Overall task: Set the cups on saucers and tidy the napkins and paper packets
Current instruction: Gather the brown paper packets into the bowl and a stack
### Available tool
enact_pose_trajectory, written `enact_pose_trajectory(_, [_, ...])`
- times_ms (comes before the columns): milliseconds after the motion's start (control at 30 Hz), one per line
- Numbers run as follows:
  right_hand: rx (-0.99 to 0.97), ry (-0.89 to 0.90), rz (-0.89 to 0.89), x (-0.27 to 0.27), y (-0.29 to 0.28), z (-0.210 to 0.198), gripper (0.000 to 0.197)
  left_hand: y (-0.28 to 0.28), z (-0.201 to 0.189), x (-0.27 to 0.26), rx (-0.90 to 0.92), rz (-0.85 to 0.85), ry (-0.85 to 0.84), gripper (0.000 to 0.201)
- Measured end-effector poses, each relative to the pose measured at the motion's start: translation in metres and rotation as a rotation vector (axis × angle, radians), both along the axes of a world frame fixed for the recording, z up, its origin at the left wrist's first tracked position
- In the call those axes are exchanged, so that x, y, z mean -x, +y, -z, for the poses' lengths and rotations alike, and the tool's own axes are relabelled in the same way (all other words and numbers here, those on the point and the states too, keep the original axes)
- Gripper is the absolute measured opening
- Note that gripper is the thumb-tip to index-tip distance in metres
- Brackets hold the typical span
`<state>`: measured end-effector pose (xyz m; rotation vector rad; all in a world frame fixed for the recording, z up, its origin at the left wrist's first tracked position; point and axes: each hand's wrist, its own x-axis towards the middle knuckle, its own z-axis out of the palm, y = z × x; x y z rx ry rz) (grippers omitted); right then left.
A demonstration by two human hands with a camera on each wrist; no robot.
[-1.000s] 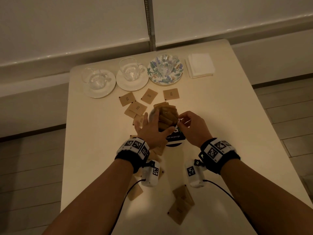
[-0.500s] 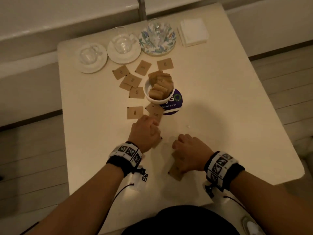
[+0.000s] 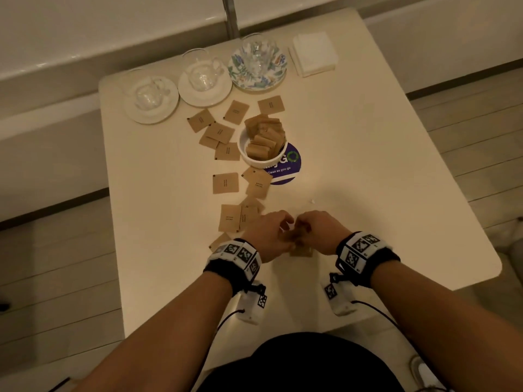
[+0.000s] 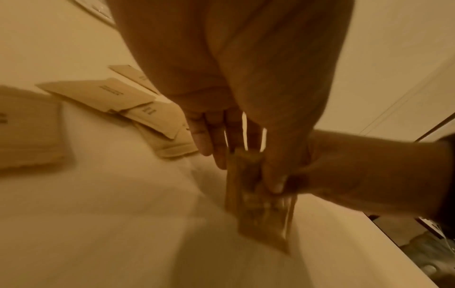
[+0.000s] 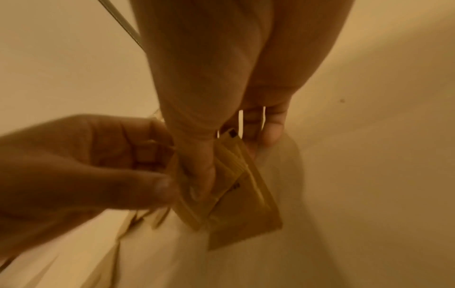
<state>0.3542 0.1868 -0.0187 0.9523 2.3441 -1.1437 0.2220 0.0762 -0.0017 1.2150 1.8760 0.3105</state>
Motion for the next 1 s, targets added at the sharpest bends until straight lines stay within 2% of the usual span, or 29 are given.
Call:
enact_pose_trajectory(200, [0.15,0.149,0.126,0.005,0.012,-0.02,0.019,-0.005,0.006,0.015,-0.046,-0.198,-0.121,0.018])
enact_pose_trajectory(367, [0.224,0.236,0.234,0.012,0.021,-0.033,0.019,-0.014,0.0,0.032,-0.082,-0.514,-0.405,0.028])
enact_pose_trajectory(467, [0.204,0.28,0.311,0.019,0.022,-0.037,0.016,-0.012,-0.004,0.037,-0.078,-0.653,-0.538,0.018])
enact_pose_trajectory(600, [0.171,0.373,0.405,0.031,0.017,-0.04,0.015,-0.011,-0.01,0.039,-0.066,-0.882,-0.766,0.019])
enact_pose_trajectory(733, [0.216,0.469,0.468,0.042,0.007,-0.043,0.017,-0.012,-0.013,0.043,-0.092,-0.92,-0.819,0.031])
enact_pose_trajectory(833, [0.291,0.486,0.549,0.049,0.002,-0.043,0.019,-0.012,-0.013,0.045,-0.118,-0.956,-0.868,0.013])
enact_pose_trajectory(900, [0.307,0.485,0.521,0.053,-0.004,-0.043,0.027,-0.012,-0.012,0.045,-0.133,-1.005,-0.889,0.012])
enact_pose_trajectory(1000, [0.245,0.487,0.439,0.058,-0.009,-0.045,0.016,-0.011,-0.012,0.047,-0.175,-0.992,-0.9,0.017])
